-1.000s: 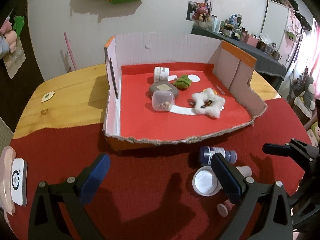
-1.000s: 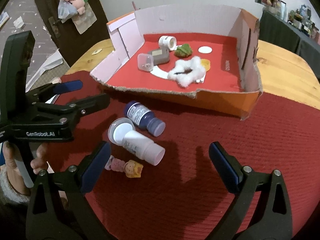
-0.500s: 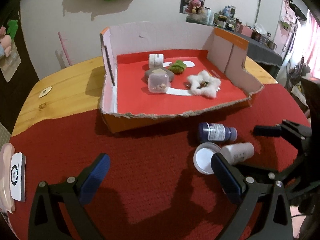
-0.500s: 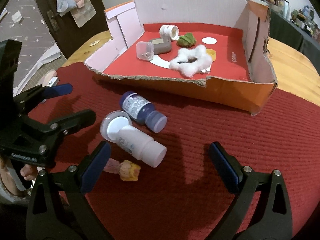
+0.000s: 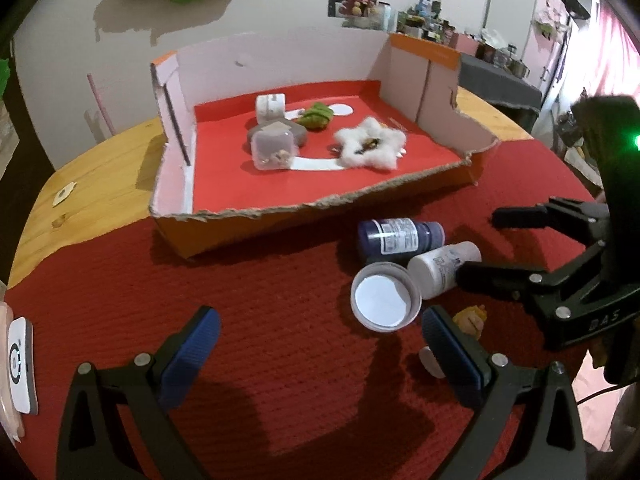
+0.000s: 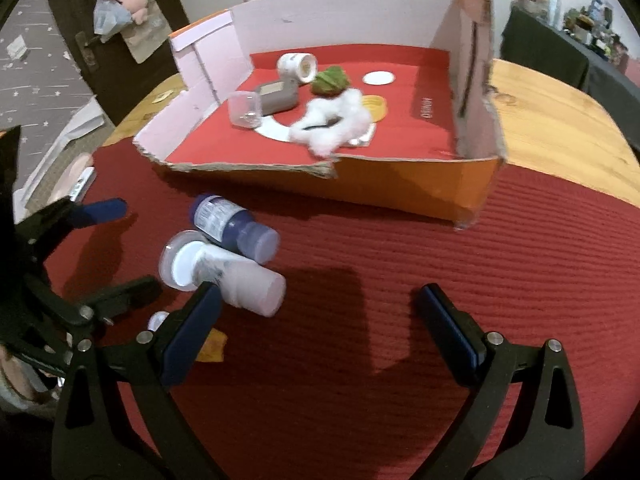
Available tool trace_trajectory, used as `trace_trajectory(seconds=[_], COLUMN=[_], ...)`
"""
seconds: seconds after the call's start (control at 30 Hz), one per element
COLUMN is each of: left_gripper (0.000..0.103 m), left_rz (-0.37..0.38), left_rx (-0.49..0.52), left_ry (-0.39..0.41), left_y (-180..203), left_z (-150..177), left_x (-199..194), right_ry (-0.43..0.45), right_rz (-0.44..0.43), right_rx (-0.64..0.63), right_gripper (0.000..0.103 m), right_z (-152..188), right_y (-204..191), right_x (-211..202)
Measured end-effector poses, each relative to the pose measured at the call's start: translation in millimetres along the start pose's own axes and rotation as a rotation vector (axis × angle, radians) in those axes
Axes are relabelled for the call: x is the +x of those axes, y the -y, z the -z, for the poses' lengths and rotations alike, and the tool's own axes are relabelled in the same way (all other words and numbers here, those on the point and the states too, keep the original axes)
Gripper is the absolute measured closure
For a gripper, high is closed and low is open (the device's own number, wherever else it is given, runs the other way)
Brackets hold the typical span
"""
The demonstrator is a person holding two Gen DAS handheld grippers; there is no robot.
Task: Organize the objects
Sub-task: 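Grasp the white lid with the left tool while the right tool grasps the white bottle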
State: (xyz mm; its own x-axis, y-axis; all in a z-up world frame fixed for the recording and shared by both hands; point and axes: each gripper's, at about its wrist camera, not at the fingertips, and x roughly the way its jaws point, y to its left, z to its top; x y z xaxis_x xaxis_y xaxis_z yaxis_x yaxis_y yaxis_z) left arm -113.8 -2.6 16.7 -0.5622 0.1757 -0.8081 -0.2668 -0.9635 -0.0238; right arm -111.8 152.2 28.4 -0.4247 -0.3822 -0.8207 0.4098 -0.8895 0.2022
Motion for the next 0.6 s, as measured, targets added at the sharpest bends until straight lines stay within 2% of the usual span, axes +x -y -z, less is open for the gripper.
trace_trajectory(seconds=[0.17,0.6], left_gripper=[0.000,0.000], left_rz=[0.012,-0.059], left_rx=[0.015,-0.065], left_ry=[-0.022,-0.028], left_y=[5,-18], left_z=[0,-6], left_x=[11,25], right_ry=[-0.007,-0.011], right_rz=[-0.033,0.026], right_rx=[-0.015,-0.042], right_gripper=[0.003,0.003], right_z=[-8,-7], right_y=[-11,-8], right_x=[6,9])
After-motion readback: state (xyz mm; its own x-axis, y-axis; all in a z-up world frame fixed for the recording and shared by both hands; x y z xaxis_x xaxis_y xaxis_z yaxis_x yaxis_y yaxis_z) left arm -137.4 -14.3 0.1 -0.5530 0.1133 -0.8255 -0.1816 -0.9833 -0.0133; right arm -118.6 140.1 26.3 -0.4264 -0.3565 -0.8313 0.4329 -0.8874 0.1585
